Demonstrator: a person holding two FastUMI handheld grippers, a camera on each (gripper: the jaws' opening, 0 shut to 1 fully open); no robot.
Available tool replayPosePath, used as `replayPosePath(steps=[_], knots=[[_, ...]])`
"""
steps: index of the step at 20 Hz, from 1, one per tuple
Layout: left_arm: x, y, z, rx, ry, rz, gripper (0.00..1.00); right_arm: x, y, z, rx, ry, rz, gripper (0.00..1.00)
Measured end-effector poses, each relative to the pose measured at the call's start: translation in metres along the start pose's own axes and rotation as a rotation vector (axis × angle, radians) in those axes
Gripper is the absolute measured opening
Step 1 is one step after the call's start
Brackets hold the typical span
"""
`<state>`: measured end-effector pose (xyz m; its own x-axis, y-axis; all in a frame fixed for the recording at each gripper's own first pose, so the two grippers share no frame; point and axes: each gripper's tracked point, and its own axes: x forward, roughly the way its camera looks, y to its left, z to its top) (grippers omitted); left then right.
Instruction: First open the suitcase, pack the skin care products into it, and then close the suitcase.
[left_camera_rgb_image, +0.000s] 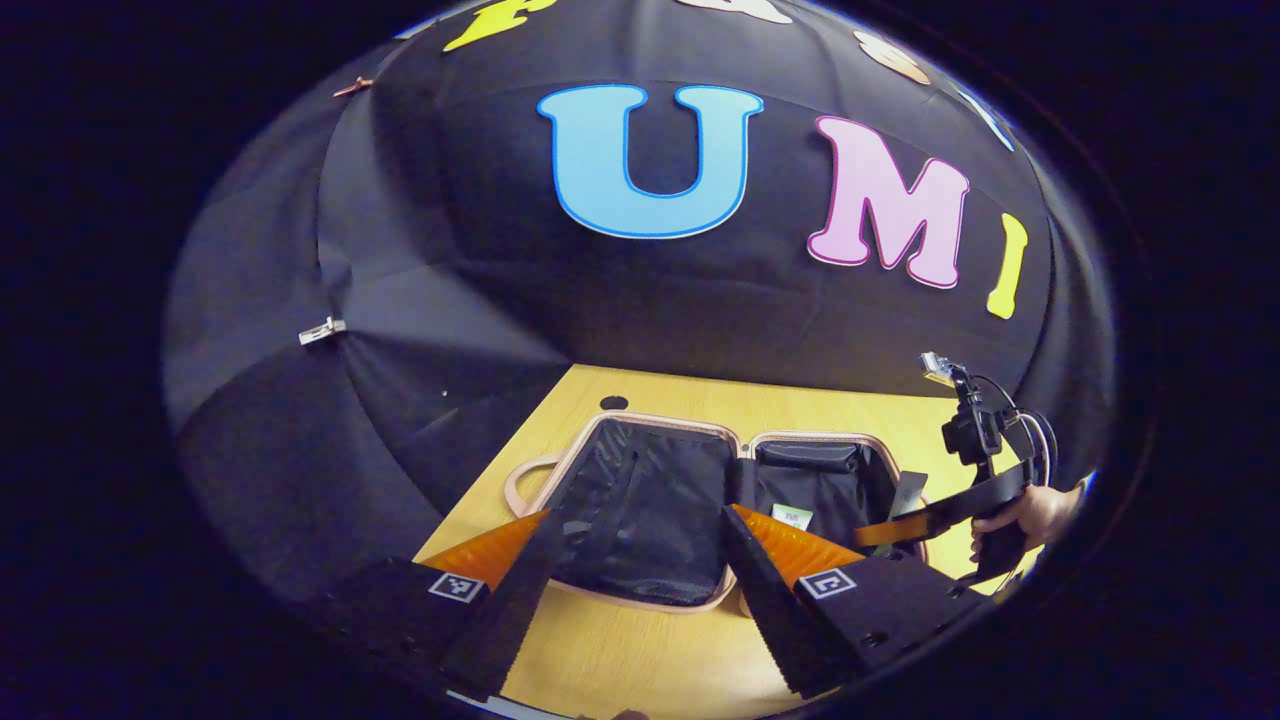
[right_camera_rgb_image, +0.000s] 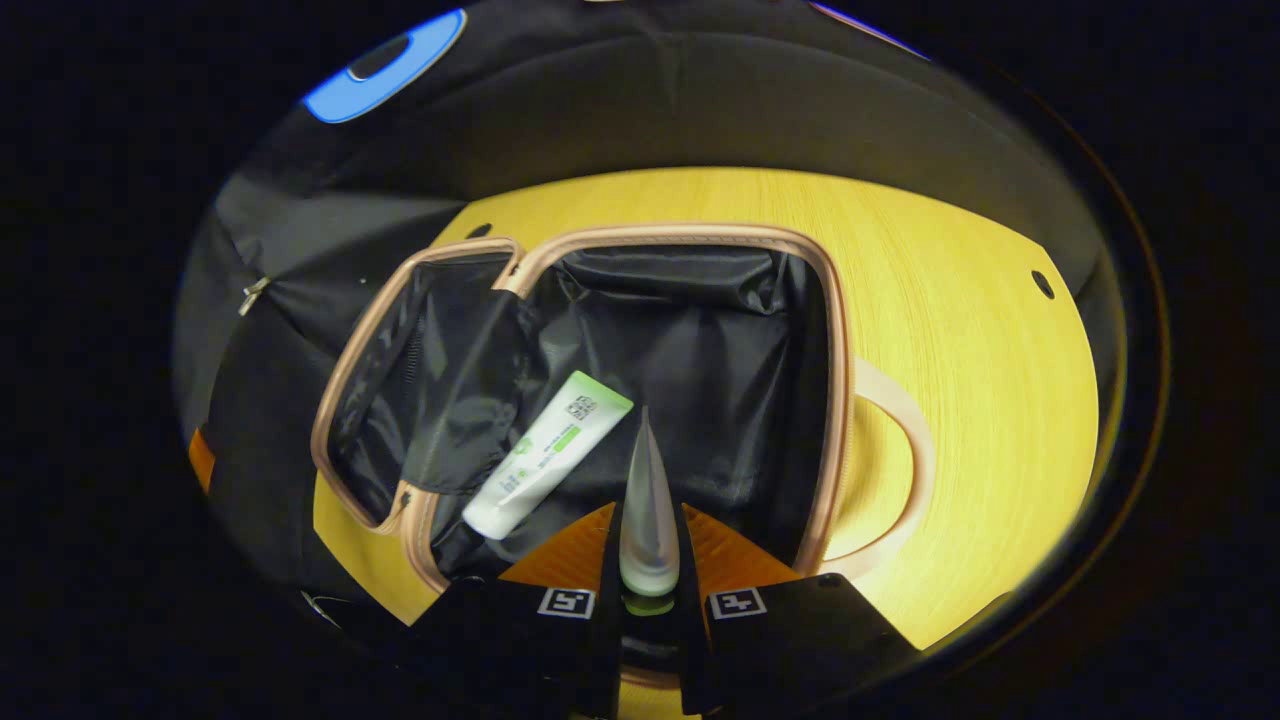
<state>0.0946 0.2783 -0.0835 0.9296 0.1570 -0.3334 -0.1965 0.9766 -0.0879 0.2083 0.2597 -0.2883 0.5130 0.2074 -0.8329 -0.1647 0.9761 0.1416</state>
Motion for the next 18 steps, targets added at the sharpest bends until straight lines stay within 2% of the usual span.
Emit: replayPosePath(steps=[4, 5, 6, 11, 14, 18], knots=[[-0.004, 0.022, -0.015, -0.033, 0.030, 0.044, 0.98, 0.014, -0.006, -0.005, 0.041, 0.048, -0.039, 0.29], [-0.003, 0.026, -0.015, -0.033, 0.029, 0.052, 0.98, 0.013, -0.004, -0.002, 0.040, 0.037, -0.037, 0.39], [-0.002, 0.030, -0.015, -0.032, 0.032, 0.062, 0.98, 0.008, -0.004, 0.003, 0.034, 0.016, -0.039, 0.20], [0.020, 0.053, -0.007, -0.022, 0.018, 0.103, 0.98, -0.037, 0.007, 0.029, 0.032, -0.135, 0.006, 0.97], [0.050, 0.081, 0.003, -0.029, -0.001, 0.116, 0.98, -0.080, 0.004, 0.037, -0.002, -0.239, 0.029, 0.98], [0.109, 0.107, 0.010, -0.029, -0.010, 0.002, 0.98, -0.147, -0.026, 0.030, -0.011, -0.375, 0.004, 0.98]])
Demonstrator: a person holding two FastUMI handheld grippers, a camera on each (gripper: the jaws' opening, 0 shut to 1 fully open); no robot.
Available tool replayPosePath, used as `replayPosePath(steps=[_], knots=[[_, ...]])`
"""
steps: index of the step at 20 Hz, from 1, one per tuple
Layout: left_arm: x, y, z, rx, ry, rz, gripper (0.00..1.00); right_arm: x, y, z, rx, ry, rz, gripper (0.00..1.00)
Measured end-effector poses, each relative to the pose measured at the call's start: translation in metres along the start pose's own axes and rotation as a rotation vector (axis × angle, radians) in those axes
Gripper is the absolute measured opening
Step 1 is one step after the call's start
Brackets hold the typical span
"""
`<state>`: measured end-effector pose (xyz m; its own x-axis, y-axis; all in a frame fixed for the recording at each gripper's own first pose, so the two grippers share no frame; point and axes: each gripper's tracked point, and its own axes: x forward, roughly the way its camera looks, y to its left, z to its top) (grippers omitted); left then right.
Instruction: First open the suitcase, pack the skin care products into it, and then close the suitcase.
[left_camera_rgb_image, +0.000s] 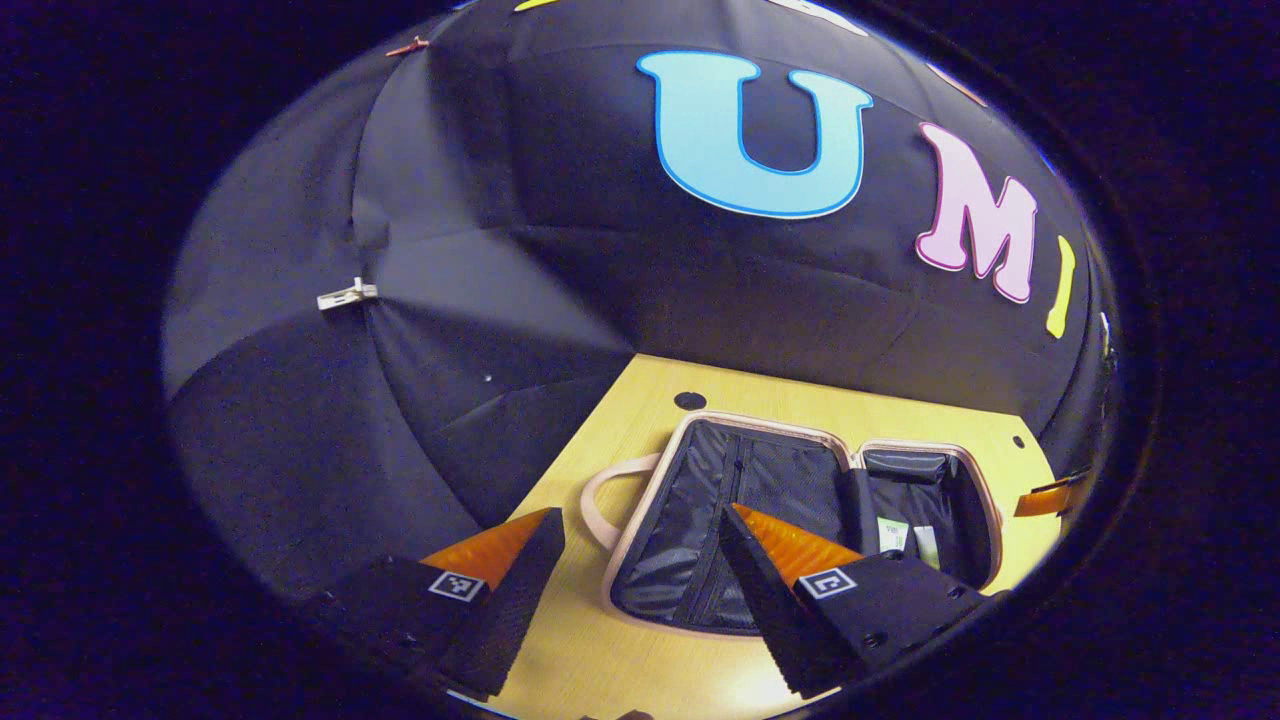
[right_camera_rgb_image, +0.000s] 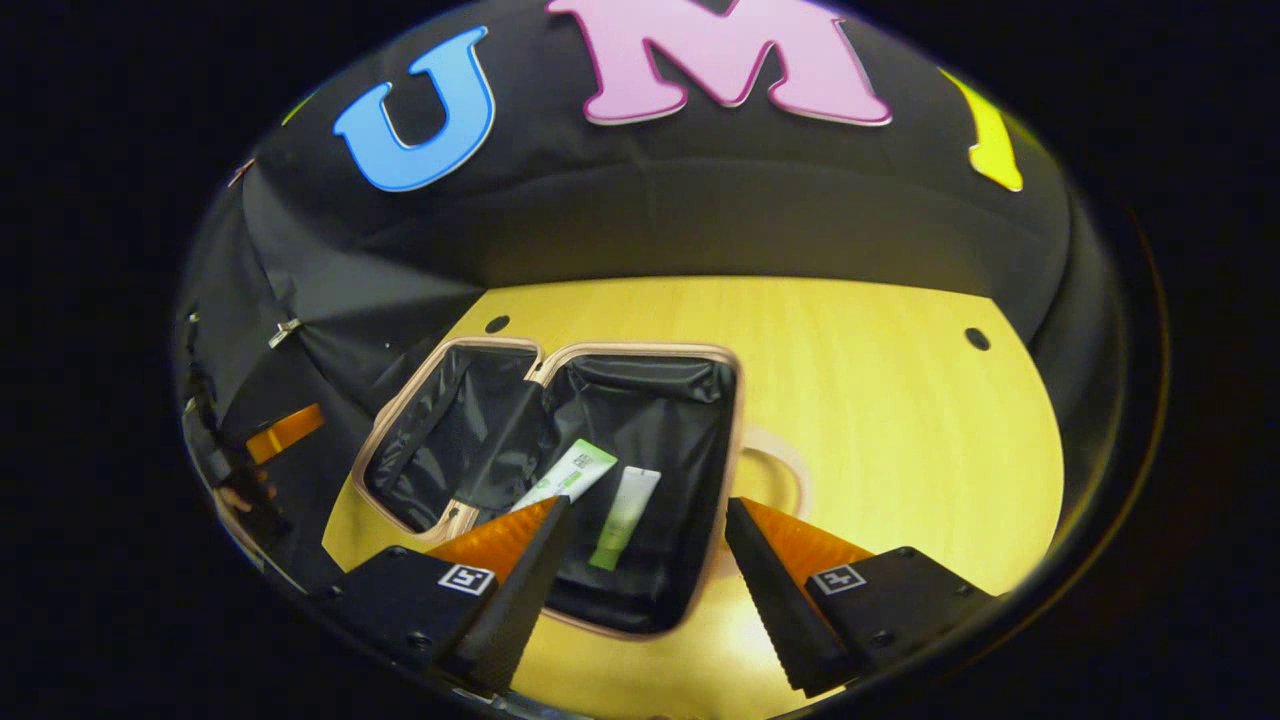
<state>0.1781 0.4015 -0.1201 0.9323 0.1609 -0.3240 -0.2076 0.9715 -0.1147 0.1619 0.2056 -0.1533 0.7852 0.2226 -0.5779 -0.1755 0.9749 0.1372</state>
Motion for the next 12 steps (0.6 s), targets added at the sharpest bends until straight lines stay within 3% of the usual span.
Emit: replayPosePath(steps=[2, 6, 12], knots=[[0.030, 0.023, 0.000, -0.039, 0.017, -0.009, 0.98, -0.036, -0.024, 0.014, -0.004, -0.102, -0.039, 0.98], [0.085, 0.049, -0.018, -0.233, 0.102, -0.021, 0.96, -0.105, -0.104, 0.026, -0.093, -0.211, -0.228, 0.98], [0.145, 0.061, -0.064, -0.460, 0.305, -0.033, 0.95, -0.180, -0.181, -0.001, -0.057, -0.193, -0.430, 0.97]])
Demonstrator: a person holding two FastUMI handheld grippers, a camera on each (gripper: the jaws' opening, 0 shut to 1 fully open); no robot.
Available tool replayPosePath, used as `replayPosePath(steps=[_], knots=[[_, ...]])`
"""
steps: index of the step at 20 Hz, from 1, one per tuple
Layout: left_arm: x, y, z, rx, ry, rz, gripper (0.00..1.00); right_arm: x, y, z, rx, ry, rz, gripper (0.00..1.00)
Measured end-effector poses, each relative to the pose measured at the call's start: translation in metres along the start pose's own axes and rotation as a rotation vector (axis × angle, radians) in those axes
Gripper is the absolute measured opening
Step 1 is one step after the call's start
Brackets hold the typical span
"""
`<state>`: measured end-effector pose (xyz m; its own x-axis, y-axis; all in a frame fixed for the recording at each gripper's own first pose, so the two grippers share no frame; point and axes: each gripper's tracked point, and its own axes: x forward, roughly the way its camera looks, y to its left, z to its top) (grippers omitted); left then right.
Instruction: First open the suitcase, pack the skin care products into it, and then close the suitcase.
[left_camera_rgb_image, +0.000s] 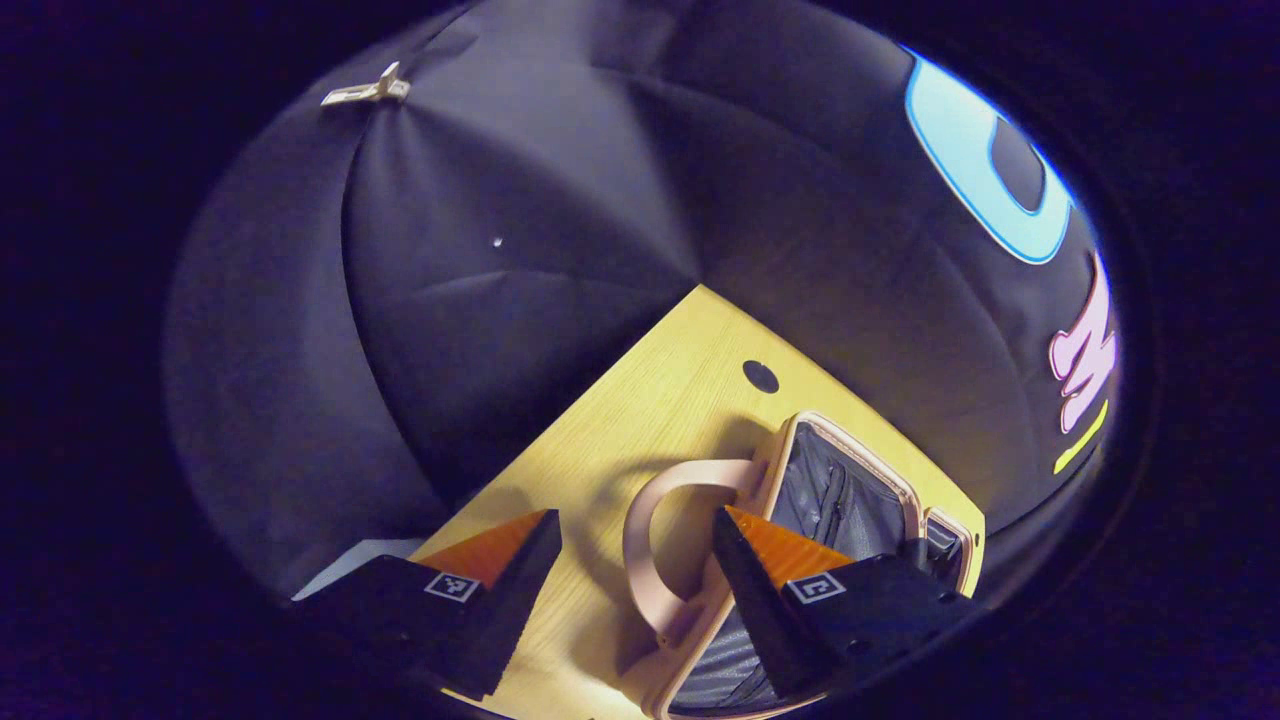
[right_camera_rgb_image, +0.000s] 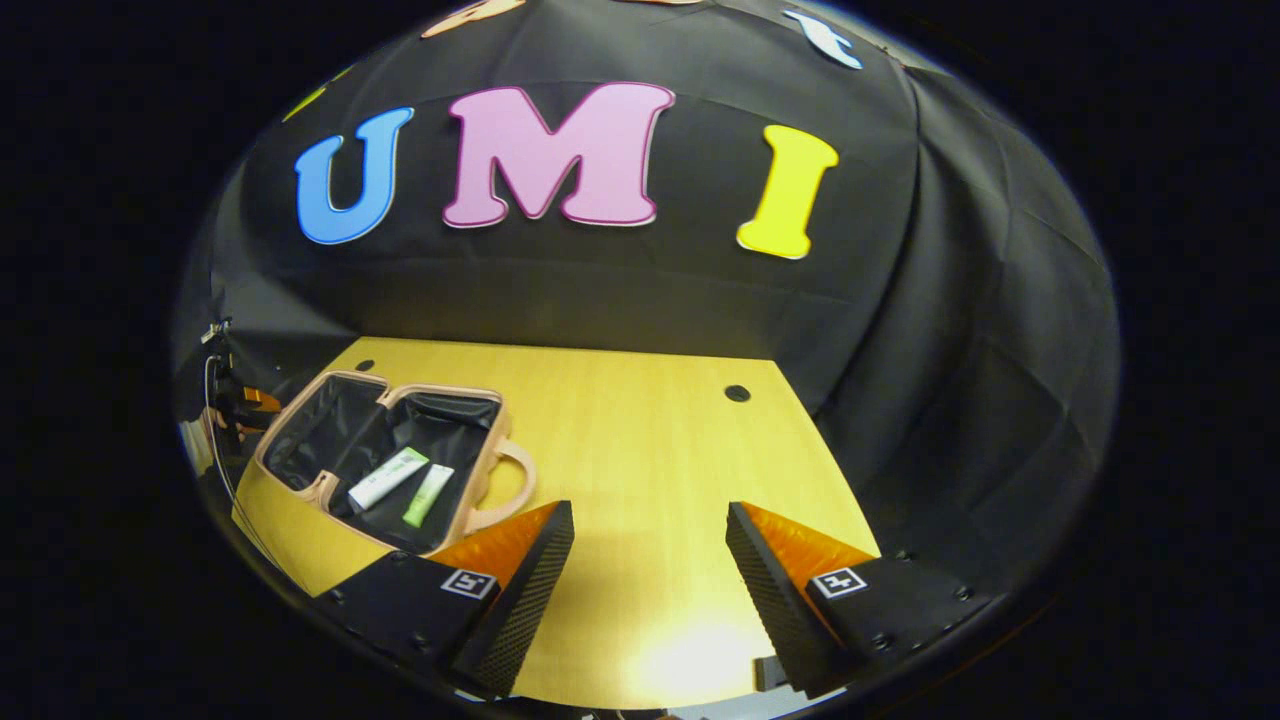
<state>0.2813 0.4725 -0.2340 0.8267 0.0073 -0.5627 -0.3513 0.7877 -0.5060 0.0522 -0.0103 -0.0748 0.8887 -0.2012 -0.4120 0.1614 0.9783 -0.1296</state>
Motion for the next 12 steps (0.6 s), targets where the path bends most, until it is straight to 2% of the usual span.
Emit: replayPosePath(steps=[1, 2, 3, 4, 7, 8, 10, 12], knots=[[0.010, 0.002, -0.006, -0.031, 0.038, -0.002, 0.91, -0.004, -0.007, -0.005, 0.017, 0.006, -0.021, 0.97], [0.016, 0.001, -0.013, -0.067, 0.074, -0.013, 0.95, -0.003, -0.013, -0.014, 0.032, 0.015, -0.042, 0.97], [0.008, -0.005, -0.006, -0.103, 0.072, -0.037, 0.93, -0.007, -0.016, -0.020, 0.046, 0.024, -0.056, 0.97], [0.021, -0.005, -0.008, -0.129, 0.070, -0.050, 0.90, -0.010, -0.017, -0.025, 0.059, 0.032, -0.063, 0.97], [0.026, -0.003, -0.020, -0.183, 0.110, -0.019, 0.47, -0.016, -0.016, -0.036, 0.073, 0.056, -0.067, 0.97], [0.025, -0.006, -0.019, -0.185, 0.098, -0.004, 0.20, -0.016, -0.014, -0.039, 0.084, 0.063, -0.064, 0.97], [0.012, -0.015, -0.004, -0.127, 0.049, -0.014, 0.17, -0.017, -0.015, -0.039, 0.117, 0.065, -0.058, 0.97], [-0.006, -0.027, 0.012, -0.004, -0.008, 0.007, 0.12, -0.017, -0.019, -0.036, 0.139, 0.050, -0.062, 0.98]])
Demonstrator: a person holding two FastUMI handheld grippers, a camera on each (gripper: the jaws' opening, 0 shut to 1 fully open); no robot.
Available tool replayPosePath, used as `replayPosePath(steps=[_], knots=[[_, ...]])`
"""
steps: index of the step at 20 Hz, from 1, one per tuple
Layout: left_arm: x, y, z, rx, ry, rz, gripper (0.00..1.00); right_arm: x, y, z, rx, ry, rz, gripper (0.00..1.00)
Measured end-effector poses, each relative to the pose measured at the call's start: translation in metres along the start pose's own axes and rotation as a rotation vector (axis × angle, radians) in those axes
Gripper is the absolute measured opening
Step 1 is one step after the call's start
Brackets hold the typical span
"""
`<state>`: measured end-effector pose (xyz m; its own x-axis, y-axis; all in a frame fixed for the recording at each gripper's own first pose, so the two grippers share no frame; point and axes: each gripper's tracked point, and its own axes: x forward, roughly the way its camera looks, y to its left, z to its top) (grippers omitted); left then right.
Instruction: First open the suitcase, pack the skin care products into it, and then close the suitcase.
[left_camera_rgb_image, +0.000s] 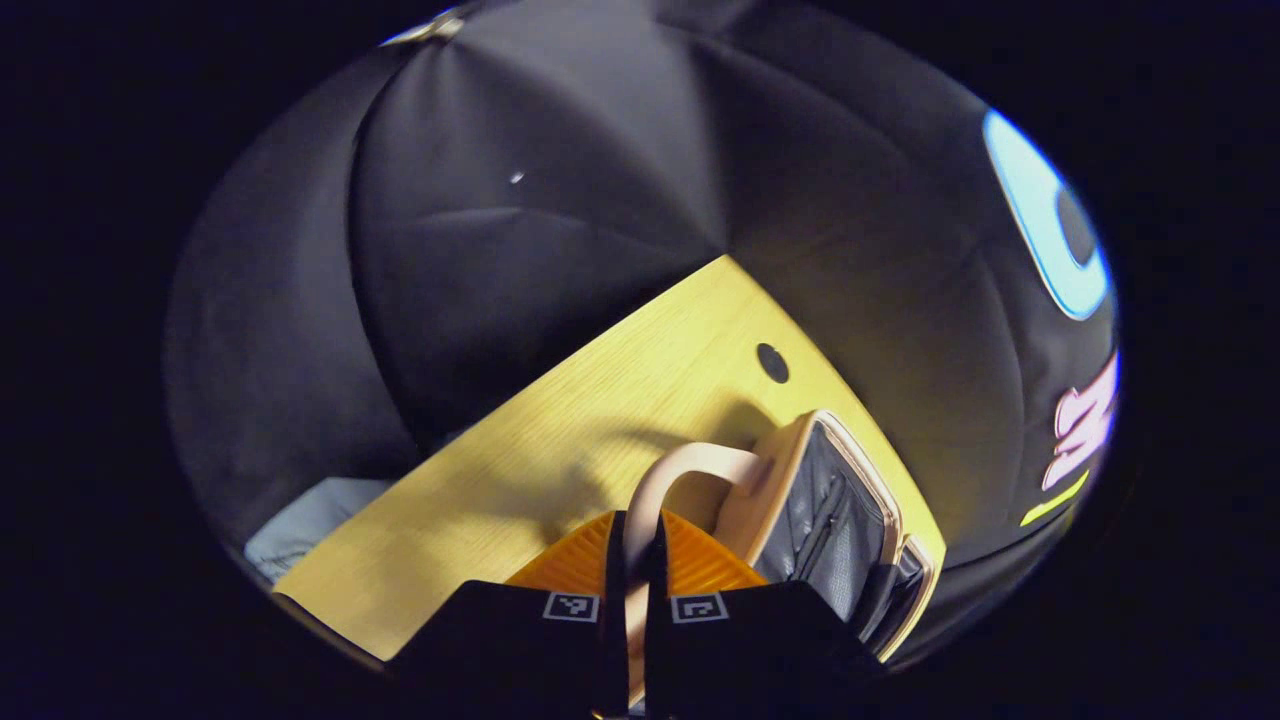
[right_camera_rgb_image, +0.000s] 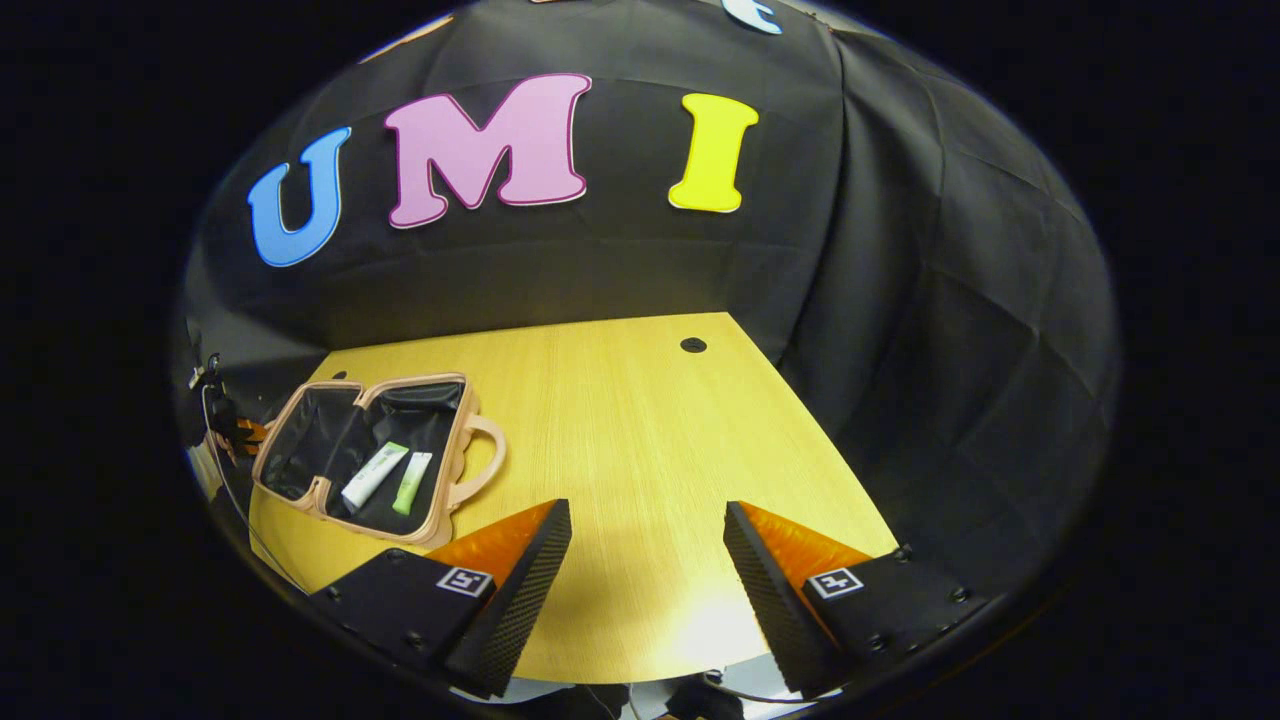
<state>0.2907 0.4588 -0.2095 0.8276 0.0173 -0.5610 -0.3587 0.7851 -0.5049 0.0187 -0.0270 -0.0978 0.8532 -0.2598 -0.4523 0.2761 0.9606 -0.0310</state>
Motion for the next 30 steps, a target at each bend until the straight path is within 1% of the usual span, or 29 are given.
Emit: replayPosePath(steps=[2, 4, 6, 8, 10, 11, 13, 14, 16, 18, 19, 21, 22, 24, 26, 27, 28, 29, 30], knots=[[-0.030, -0.020, 0.022, 0.074, -0.057, -0.010, 0.08, -0.001, -0.002, 0.003, 0.010, -0.014, 0.010, 0.98], [-0.070, -0.049, 0.048, 0.133, -0.129, -0.035, 0.07, 0.000, -0.004, 0.004, 0.002, -0.026, 0.024, 0.98], [-0.126, -0.088, 0.066, 0.185, -0.186, -0.085, 0.07, -0.002, -0.010, 0.005, -0.009, -0.037, 0.043, 0.98], [-0.178, -0.135, 0.071, 0.263, -0.214, -0.137, 0.07, -0.004, -0.015, 0.006, -0.017, -0.048, 0.067, 0.98], [-0.225, -0.184, 0.067, 0.324, -0.233, -0.208, 0.06, -0.004, -0.022, 0.010, -0.019, -0.070, 0.086, 0.98], [-0.244, -0.204, 0.054, 0.339, -0.231, -0.248, 0.06, -0.005, -0.026, 0.012, -0.015, -0.082, 0.096, 0.98], [-0.264, -0.255, 0.016, 0.364, -0.215, -0.343, 0.06, -0.010, -0.034, 0.019, -0.007, -0.105, 0.117, 0.98], [-0.264, -0.289, -0.009, 0.372, -0.196, -0.384, 0.07, -0.012, -0.040, 0.021, -0.007, -0.117, 0.124, 0.98], [-0.253, -0.331, -0.065, 0.379, -0.142, -0.440, 0.06, -0.015, -0.046, 0.026, 0.004, -0.132, 0.145, 0.98], [-0.236, -0.364, -0.119, 0.385, -0.085, -0.470, 0.07, -0.016, -0.055, 0.031, 0.025, -0.144, 0.162, 0.98], [-0.222, -0.376, -0.147, 0.386, -0.052, -0.470, 0.07, -0.017, -0.058, 0.031, 0.037, -0.146, 0.172, 0.98], [-0.190, -0.387, -0.197, 0.383, 0.020, -0.438, 0.07, -0.020, -0.062, 0.032, 0.040, -0.153, 0.196, 0.97], [-0.175, -0.383, -0.213, 0.389, 0.043, -0.407, 0.07, -0.022, -0.066, 0.031, 0.031, -0.158, 0.200, 0.97], [-0.151, -0.382, -0.234, 0.410, 0.060, -0.341, 0.07, -0.025, -0.074, 0.033, 0.021, -0.170, 0.208, 0.97], [-0.142, -0.382, -0.246, 0.443, 0.076, -0.290, 0.08, -0.031, -0.078, 0.031, 0.019, -0.173, 0.224, 0.97], [-0.140, -0.384, -0.248, 0.457, 0.080, -0.279, 0.12, -0.031, -0.079, 0.031, 0.014, -0.175, 0.230, 0.97], [-0.139, -0.383, -0.251, 0.456, 0.084, -0.286, 0.16, -0.032, -0.079, 0.031, 0.009, -0.177, 0.237, 0.97], [-0.142, -0.386, -0.250, 0.441, 0.081, -0.297, 0.33, -0.032, -0.078, 0.031, 0.007, -0.180, 0.245, 0.97], [-0.144, -0.390, -0.250, 0.420, 0.060, -0.297, 0.35, -0.032, -0.077, 0.032, 0.007, -0.183, 0.254, 0.97]])
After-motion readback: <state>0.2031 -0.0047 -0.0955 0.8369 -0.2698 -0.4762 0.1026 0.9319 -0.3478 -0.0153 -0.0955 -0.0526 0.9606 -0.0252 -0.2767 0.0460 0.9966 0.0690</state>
